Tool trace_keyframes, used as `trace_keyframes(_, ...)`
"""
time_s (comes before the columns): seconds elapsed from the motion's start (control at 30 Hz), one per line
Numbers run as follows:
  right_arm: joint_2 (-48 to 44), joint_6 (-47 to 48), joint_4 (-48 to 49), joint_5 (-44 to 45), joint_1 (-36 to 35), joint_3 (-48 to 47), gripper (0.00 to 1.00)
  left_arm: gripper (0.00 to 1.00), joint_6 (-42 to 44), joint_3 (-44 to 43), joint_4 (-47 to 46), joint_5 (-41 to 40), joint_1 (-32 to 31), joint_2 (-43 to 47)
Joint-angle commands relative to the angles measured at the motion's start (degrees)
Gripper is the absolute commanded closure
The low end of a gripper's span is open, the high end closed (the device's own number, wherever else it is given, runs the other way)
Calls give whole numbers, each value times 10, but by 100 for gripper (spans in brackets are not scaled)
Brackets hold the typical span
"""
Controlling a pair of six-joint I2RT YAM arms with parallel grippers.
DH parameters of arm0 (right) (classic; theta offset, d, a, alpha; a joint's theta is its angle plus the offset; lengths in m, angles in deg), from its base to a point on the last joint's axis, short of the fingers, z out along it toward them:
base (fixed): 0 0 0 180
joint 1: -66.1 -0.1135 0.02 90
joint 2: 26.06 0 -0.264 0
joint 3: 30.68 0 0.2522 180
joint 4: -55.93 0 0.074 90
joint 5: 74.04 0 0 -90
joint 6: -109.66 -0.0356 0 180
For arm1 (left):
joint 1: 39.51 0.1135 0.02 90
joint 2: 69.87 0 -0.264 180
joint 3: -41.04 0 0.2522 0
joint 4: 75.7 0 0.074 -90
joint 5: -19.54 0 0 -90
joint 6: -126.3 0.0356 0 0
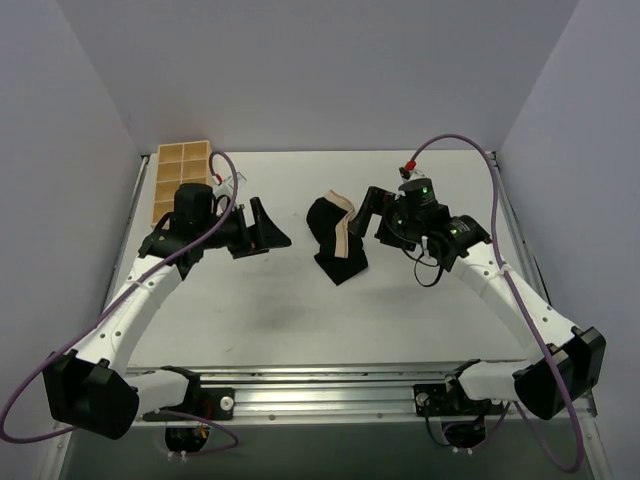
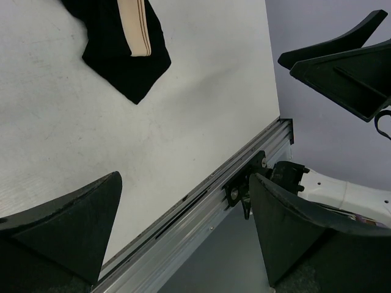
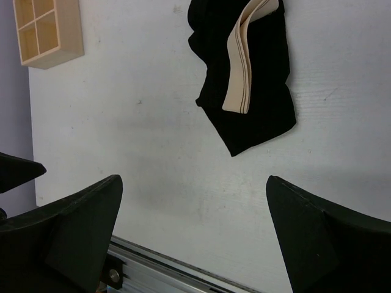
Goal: Roll the underwear
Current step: Move the underwear to the center of the board
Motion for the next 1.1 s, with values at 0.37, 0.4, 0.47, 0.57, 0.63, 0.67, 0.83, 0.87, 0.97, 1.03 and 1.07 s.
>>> trace_keyframes(0.37,156,115,113,79,8,-2,18,5,40,-64,-4,-4,5,-73)
trace_keyframes(0.4,173,122,122,79,11,-4,23,4,43,-70,2,-7,6,-77)
trace_keyframes(0.47,224,130,147,57,15,-13,33,4,50,-77,24,-24,7,-81)
trace_keyframes(0.57,283,156,159,49,17,-40,41,4,59,-81,46,-41,10,-84)
trace_keyframes(0.63,323,161,152,36,24,-56,45,4,62,-77,55,-45,10,-81)
trace_keyframes(0.67,333,162,151,34,25,-69,46,4,63,-73,57,-46,10,-75)
trace_keyframes(0.83,368,146,176,11,28,-77,48,4,65,-52,61,-55,13,-62)
trace_keyframes(0.87,370,143,183,-1,27,-77,50,4,67,-49,62,-56,14,-62)
trace_keyframes(0.97,378,134,195,-11,23,-80,53,4,74,-52,70,-56,17,-67)
trace_keyframes(1.03,378,128,189,-5,19,-83,55,3,81,-56,73,-56,19,-70)
trace_keyframes(1.07,376,125,188,-1,16,-82,55,3,82,-57,73,-56,20,-75)
